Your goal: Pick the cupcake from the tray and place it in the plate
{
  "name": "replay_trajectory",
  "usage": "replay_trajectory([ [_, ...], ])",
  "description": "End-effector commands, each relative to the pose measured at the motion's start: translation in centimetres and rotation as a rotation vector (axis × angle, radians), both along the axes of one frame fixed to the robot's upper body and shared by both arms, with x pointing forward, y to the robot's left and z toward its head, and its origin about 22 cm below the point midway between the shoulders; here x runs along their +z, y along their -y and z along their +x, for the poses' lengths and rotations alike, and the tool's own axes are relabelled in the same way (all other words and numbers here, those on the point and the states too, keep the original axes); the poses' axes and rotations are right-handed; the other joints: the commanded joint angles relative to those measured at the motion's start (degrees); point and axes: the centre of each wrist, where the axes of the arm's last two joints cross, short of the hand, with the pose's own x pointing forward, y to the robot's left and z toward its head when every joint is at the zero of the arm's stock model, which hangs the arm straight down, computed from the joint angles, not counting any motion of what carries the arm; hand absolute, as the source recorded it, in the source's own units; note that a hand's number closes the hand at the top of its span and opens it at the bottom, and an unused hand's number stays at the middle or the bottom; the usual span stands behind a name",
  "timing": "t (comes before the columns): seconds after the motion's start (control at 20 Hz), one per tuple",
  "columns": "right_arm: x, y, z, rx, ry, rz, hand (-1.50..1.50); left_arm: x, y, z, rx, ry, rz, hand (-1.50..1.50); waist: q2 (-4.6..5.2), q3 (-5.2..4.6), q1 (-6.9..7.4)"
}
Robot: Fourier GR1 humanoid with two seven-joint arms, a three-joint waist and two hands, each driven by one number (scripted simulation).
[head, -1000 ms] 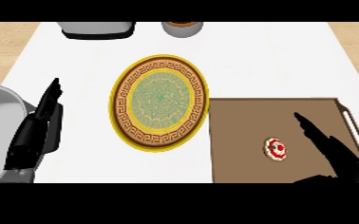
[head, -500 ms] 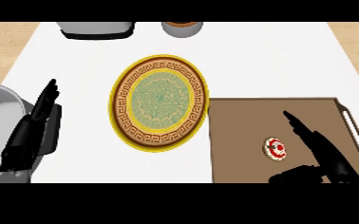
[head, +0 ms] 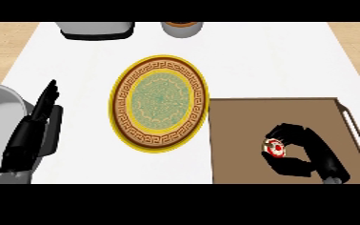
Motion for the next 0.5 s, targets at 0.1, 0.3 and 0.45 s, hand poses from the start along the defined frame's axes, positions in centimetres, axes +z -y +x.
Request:
replay_trajectory([
  [0.1, 0.0, 0.2, 3.2, 0.092, 0.061, -0.112, 1.50, -2.7, 0.3, -1.4, 0.030, -0.092, 0.025, 0.00, 0.89, -0.79, 1.45],
  [0.3, 6.5, 3.0, 7.5, 0.345, 0.153, -0.466, 1.50, -0.8, 1.7, 0.6, -0.065, -0.047, 0.010, 0.00, 2.54, -0.79, 6.75],
  [0.45, 7.8, 3.9, 9.6, 0.444, 0.175, -0.600, 1.50, -0.2, 1.8, 1.1, -0.099, -0.045, 0.031, 0.00, 3.01, -0.60, 8.86],
])
